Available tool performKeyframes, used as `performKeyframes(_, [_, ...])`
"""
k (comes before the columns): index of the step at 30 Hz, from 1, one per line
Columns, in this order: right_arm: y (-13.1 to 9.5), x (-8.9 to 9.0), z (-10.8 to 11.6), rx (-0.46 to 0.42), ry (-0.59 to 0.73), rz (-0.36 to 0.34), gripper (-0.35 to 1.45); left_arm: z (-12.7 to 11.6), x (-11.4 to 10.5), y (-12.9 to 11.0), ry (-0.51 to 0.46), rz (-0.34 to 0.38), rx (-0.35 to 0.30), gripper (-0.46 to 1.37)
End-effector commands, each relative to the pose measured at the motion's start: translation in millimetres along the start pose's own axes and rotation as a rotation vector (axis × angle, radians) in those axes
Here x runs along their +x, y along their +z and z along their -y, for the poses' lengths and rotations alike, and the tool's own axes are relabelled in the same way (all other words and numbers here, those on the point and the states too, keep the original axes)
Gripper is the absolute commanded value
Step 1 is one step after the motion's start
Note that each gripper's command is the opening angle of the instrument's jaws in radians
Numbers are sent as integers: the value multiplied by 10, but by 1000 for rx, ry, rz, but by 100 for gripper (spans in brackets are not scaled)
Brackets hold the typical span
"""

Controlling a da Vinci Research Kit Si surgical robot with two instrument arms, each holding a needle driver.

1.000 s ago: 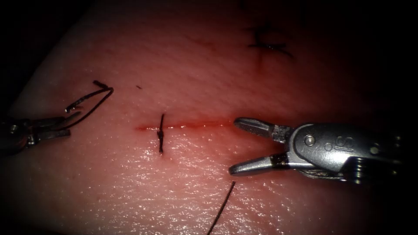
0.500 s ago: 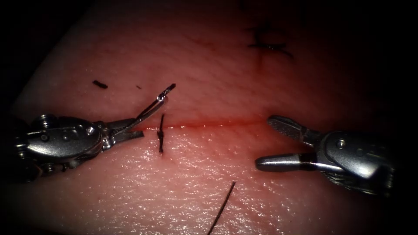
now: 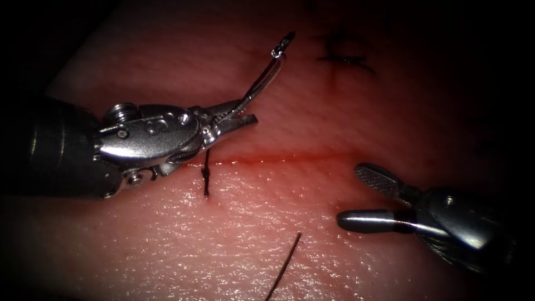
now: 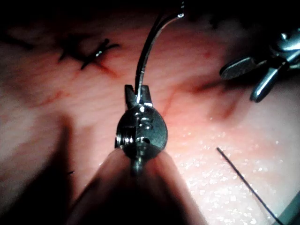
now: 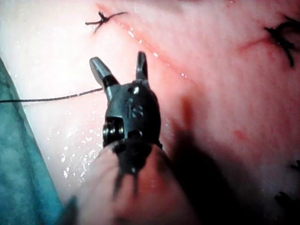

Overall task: Wound Closure
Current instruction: Pass needle to right grasper

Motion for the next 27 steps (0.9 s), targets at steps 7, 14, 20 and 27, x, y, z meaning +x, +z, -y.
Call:
performKeyframes(7, [-5, 1, -3, -18, 41, -34, 104, 21, 27, 26, 38, -53, 32, -35])
performKeyframes(14, [-6, -1, 0, -17, 71, -38, 103, 11, 9, 38, 62, -59, 40, -35])
performKeyframes(20, [-5, 1, 0, -19, 115, -45, 102, 2, -53, 22, 29, -52, 33, -35])
performKeyframes(27, [2, 1, 4, -59, 193, -102, 98, 6, -112, -1, -27, -53, 54, -35])
